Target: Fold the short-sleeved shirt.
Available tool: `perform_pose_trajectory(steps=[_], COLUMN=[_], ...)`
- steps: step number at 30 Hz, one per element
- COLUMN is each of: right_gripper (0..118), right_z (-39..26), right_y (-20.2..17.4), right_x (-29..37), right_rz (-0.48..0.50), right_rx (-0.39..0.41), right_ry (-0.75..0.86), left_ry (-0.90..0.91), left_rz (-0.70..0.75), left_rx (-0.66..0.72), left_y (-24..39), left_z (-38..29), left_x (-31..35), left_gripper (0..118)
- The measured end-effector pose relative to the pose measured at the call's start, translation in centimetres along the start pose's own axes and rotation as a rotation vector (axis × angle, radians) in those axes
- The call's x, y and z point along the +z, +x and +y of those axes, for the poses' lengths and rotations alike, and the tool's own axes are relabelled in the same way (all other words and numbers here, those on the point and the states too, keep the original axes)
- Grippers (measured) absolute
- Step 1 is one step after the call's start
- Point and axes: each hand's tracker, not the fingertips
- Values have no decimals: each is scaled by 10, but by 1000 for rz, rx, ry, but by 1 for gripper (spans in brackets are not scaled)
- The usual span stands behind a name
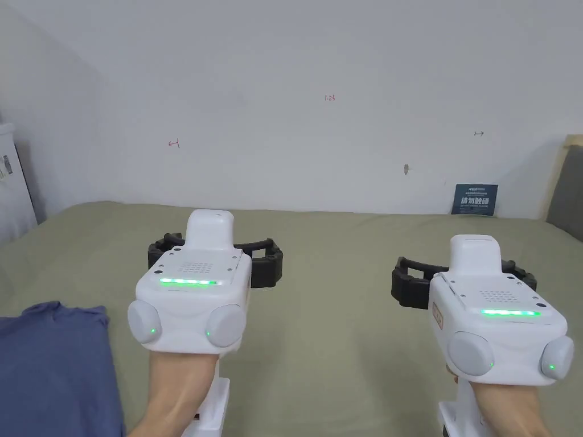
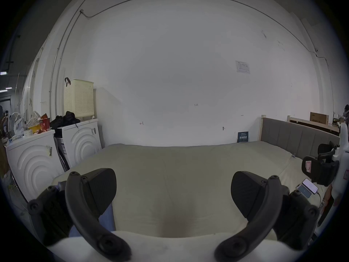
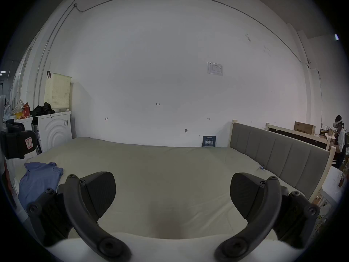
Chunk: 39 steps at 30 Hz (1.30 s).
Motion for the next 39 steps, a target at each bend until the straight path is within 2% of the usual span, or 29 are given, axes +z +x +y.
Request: perform_pose_trajectory(steps=[39], right_gripper=[118], right_z=[-1], right_y=[-4], right_x=[4], right_rz=[14], right_rx=[15], right_ry=[19], left_ry=[24], left_rz=[-15], left_rx=[1], left_y=[1], left_z=[6], left_x=[10], left_gripper=[118])
